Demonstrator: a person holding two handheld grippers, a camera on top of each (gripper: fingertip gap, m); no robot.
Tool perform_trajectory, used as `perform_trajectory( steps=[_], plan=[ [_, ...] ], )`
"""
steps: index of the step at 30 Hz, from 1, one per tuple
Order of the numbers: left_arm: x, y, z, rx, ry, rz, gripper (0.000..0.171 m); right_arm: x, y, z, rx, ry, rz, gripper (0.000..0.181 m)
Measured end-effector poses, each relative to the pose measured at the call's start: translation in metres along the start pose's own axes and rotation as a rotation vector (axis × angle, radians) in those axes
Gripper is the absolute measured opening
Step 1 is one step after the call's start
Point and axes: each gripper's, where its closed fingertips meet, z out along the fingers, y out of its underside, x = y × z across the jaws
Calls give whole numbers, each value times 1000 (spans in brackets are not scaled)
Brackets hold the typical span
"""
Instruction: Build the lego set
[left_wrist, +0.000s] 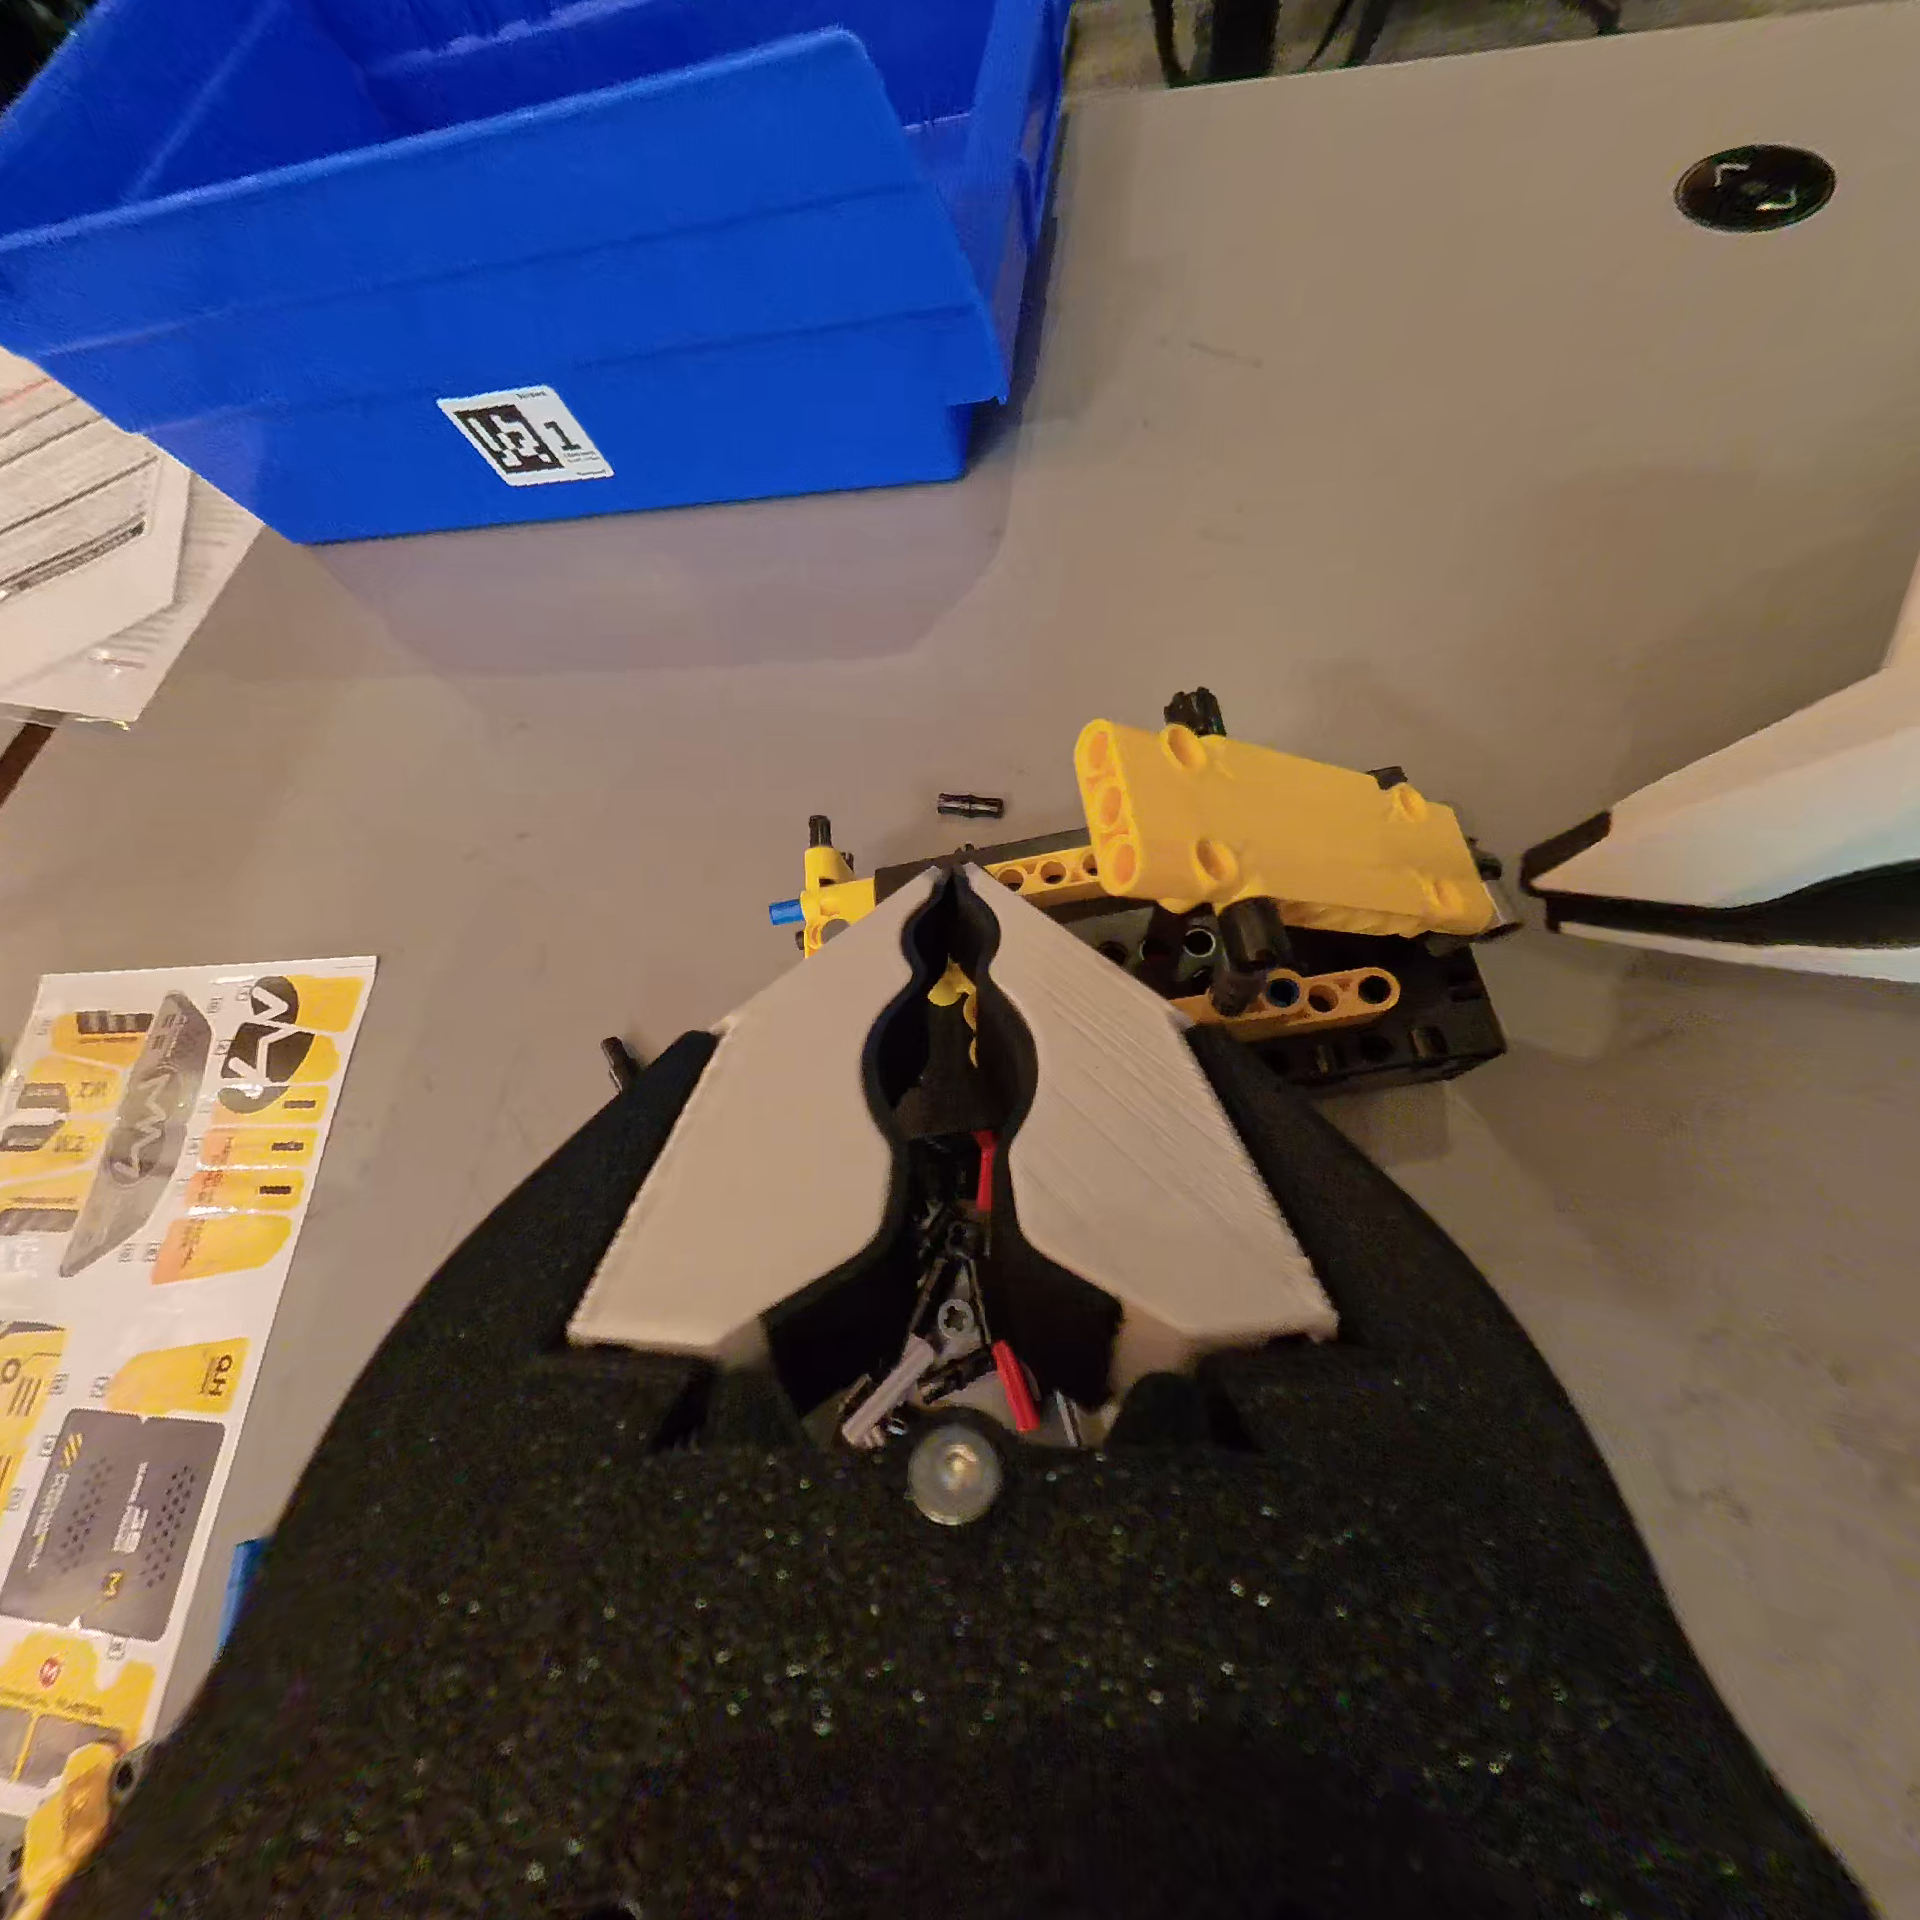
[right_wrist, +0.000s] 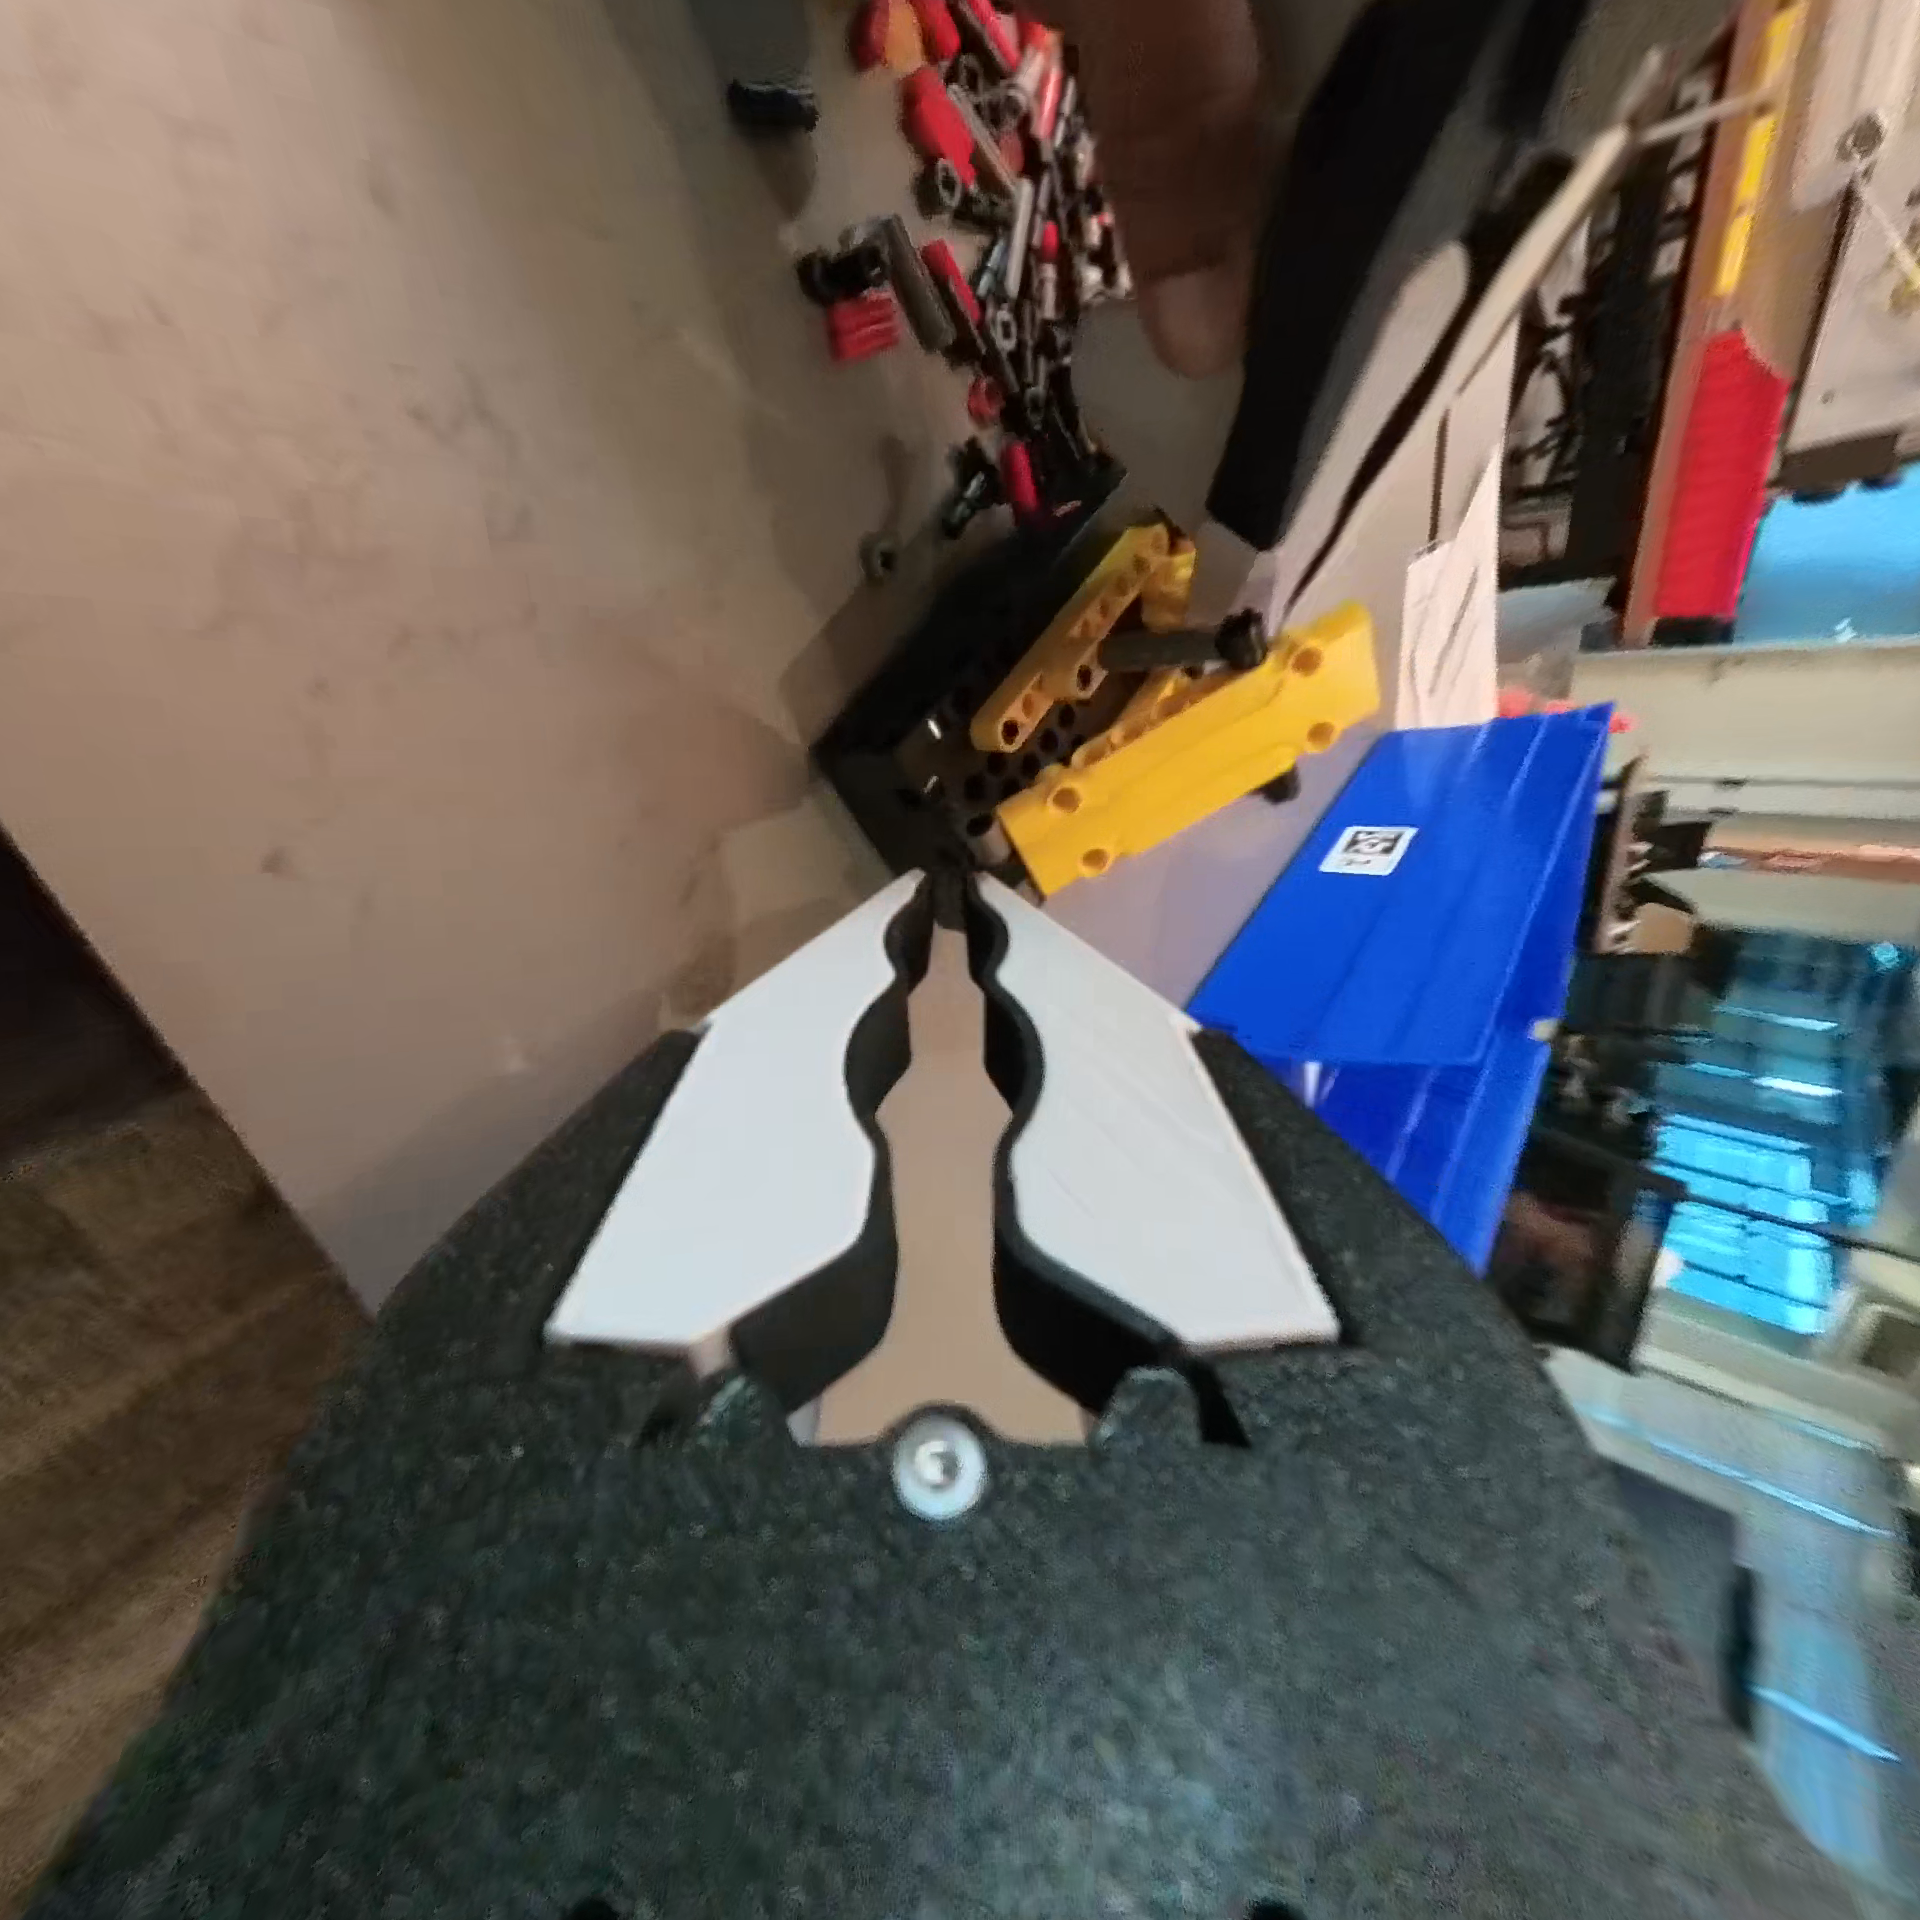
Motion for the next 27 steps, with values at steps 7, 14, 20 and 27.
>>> perform_trajectory(
  steps=[7,14,20,27],
  plan=[
    [0,0,0,4,10,-12,0,23,1,-7,177,-90,695,31],
    [4,-1,-1,16,28,-13,0,21,-11,10,239,-388,1089,30],
    [4,-1,-1,30,54,-17,0,17,-12,12,268,-552,1119,25],
    [5,-1,-1,55,80,-32,0,14,-14,13,336,-745,1117,23]
  ],
)
